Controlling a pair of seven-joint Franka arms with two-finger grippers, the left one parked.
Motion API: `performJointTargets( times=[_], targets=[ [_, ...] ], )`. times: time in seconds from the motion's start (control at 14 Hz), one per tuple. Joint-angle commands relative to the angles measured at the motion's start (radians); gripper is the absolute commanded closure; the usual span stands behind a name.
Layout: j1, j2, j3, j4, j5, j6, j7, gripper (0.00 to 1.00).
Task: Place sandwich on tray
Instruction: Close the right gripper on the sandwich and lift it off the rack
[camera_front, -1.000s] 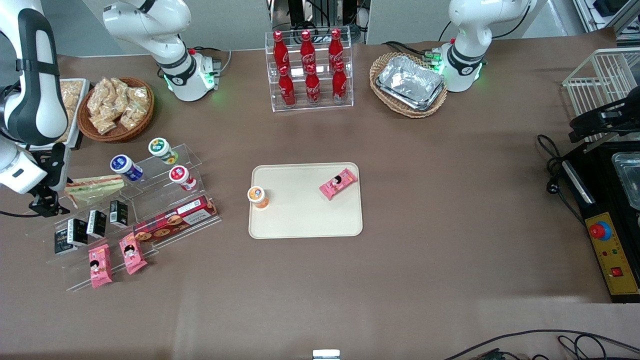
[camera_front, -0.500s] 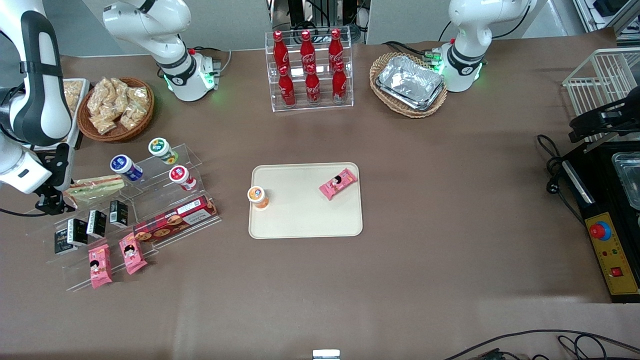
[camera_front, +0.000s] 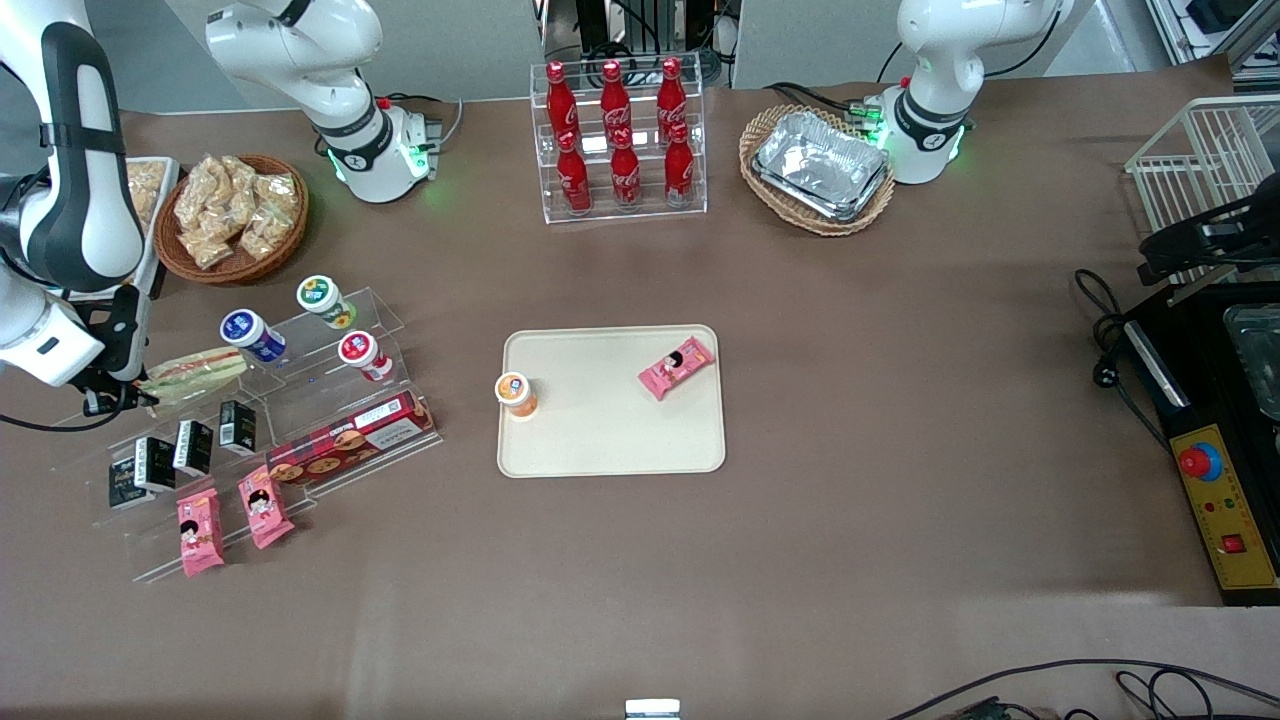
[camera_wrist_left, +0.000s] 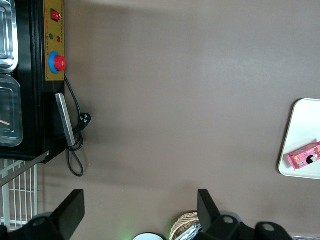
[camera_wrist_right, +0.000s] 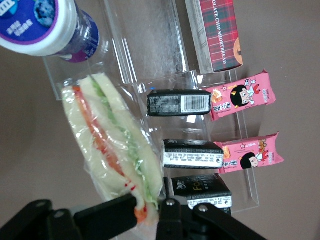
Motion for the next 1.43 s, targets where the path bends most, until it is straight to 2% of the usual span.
performJointTargets(
  times=[0.0, 0.07, 0.14, 0.5, 0.86, 1.36],
  targets=[
    [-0.011, -0.004, -0.003, 0.002, 0.047, -0.021, -0.005, 1.0],
    [-0.012, -0.002, -0.006, 0.011, 0.082, -0.038, -0.008, 1.0],
    [-0.011, -0.002, -0.009, 0.022, 0.089, -0.046, -0.002, 1.0],
    [-0.011, -0.001, -0.011, 0.128, 0.089, -0.149, 0.107, 1.0],
    [0.018, 0.031, -0.001, 0.312, 0.082, -0.328, 0.28, 1.0],
    [0.06, 0.032, 0.0, 0.395, 0.089, -0.46, 0.559, 1.0]
  ],
)
